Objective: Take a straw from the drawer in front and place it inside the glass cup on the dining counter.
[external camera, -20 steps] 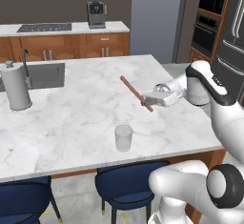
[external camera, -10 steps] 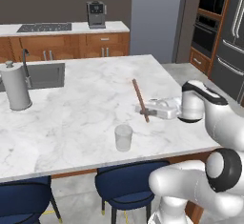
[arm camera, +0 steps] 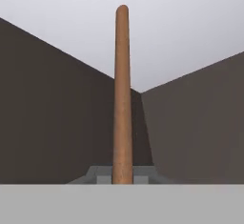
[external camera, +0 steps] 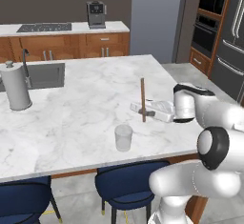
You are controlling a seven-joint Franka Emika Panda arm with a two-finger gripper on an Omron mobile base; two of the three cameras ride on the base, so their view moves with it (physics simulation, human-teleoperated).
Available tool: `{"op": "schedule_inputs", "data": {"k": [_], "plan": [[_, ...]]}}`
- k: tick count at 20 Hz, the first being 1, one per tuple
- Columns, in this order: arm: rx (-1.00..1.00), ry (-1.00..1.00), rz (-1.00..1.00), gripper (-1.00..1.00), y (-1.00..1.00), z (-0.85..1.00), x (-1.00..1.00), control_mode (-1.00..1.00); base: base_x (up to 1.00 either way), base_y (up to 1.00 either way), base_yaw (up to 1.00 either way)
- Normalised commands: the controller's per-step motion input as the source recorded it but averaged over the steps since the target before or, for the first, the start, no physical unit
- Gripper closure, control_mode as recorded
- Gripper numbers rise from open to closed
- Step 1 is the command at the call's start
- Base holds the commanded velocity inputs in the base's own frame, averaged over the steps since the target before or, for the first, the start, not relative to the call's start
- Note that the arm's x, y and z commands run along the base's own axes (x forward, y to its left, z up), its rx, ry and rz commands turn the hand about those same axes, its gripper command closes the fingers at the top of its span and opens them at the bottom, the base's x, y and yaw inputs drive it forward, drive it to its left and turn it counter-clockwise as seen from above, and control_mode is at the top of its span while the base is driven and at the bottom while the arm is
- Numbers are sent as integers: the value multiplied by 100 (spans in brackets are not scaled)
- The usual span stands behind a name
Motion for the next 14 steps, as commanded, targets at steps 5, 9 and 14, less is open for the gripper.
{"op": "schedule_inputs", "data": {"k": [5, 9, 14], "plan": [[-13, -38, 0, 100, 0, -1, 0, -100, 0, 0, 0], [-19, -27, 0, 100, 0, -16, 1, -100, 0, 0, 0], [-2, 3, 0, 100, 0, -37, 23, -100, 0, 0, 0]]}}
